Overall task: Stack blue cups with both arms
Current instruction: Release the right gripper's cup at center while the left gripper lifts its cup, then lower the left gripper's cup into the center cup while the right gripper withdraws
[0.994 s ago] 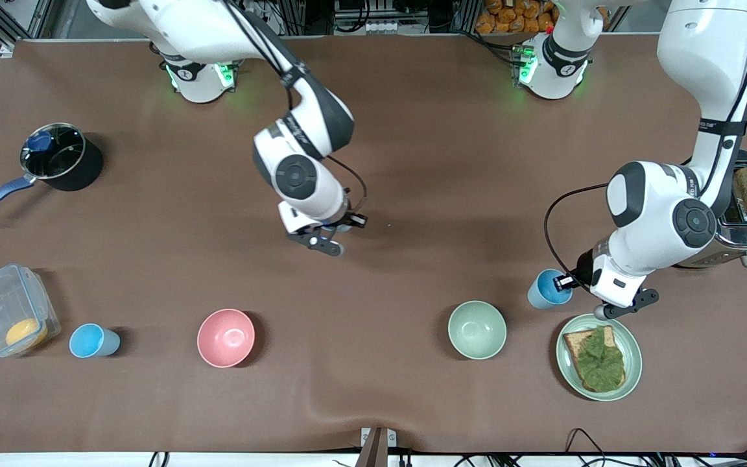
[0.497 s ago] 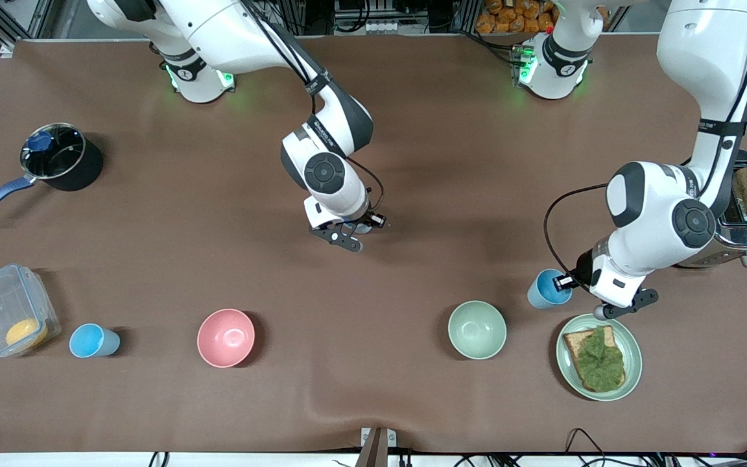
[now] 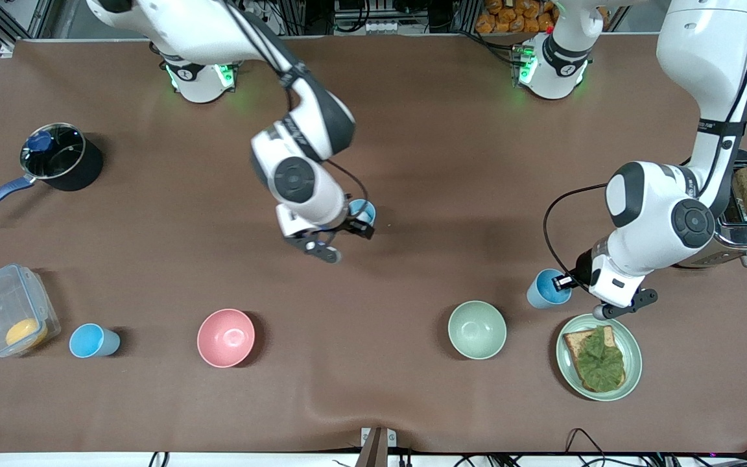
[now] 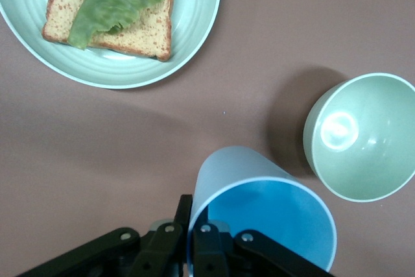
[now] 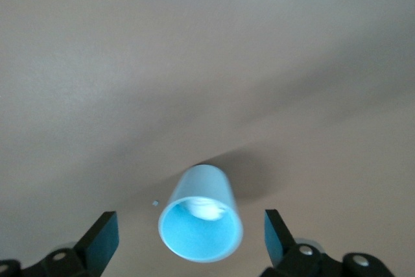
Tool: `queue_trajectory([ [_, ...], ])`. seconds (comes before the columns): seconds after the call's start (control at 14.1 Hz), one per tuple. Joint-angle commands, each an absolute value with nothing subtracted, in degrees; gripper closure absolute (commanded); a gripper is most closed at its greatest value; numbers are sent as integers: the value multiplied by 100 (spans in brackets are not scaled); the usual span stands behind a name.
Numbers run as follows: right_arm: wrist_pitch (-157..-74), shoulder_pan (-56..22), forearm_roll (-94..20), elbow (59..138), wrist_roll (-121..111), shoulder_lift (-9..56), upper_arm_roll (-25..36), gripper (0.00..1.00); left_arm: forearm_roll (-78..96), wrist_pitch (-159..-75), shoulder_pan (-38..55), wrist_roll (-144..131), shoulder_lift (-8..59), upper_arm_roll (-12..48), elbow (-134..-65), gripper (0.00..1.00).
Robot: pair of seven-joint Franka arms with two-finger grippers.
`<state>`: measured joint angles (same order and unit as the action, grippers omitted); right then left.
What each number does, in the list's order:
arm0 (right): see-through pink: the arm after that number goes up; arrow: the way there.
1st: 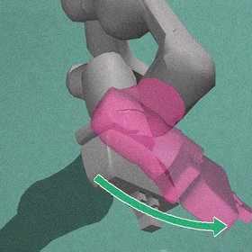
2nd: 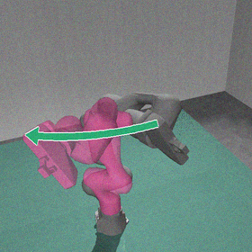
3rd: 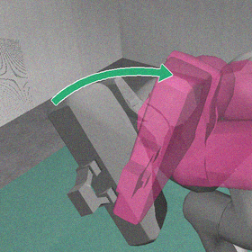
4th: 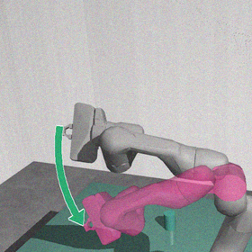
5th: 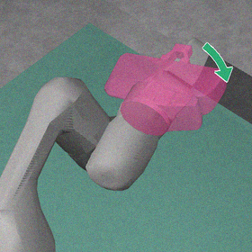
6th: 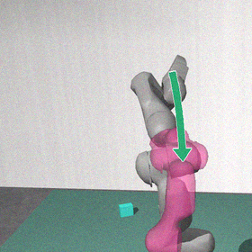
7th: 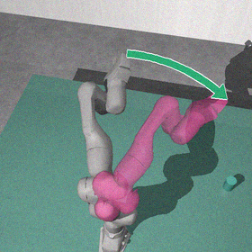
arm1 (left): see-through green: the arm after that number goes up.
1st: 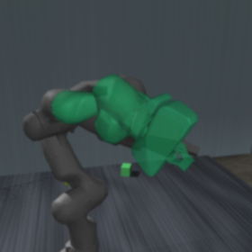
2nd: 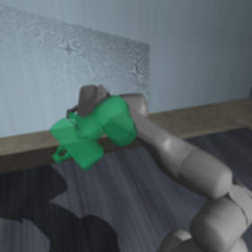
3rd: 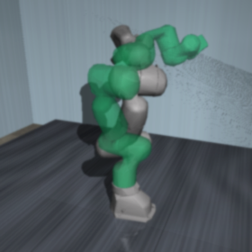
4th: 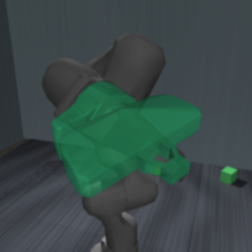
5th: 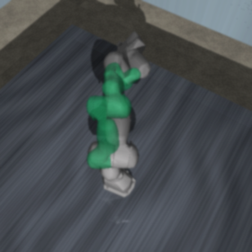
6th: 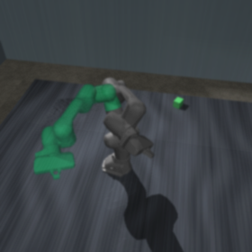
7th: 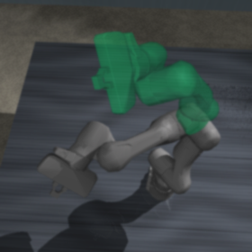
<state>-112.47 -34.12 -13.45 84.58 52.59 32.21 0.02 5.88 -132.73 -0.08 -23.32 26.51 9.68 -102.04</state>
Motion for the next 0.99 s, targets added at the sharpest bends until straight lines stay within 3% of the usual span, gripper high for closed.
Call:
queue_trajectory([
  [0.0,-10505,-2771,-1398,8429,4239,2674,-53,0,712,-13245,-9,-2408,2602,984,-10178,100],
  [0.21,-10030,-2068,-916,8473,3152,2260,-61,0,773,-13245,35,-2662,2558,1098,-10169,100],
  [0.64,-9659,-943,-440,8596,602,1846,-53,0,694,-13219,87,-4006,2277,2143,-10187,100],
  [0.92,-9650,-344,-141,8587,-700,1741,-27,0,694,-13219,1069,-5060,2268,2250,-10108,100],
])
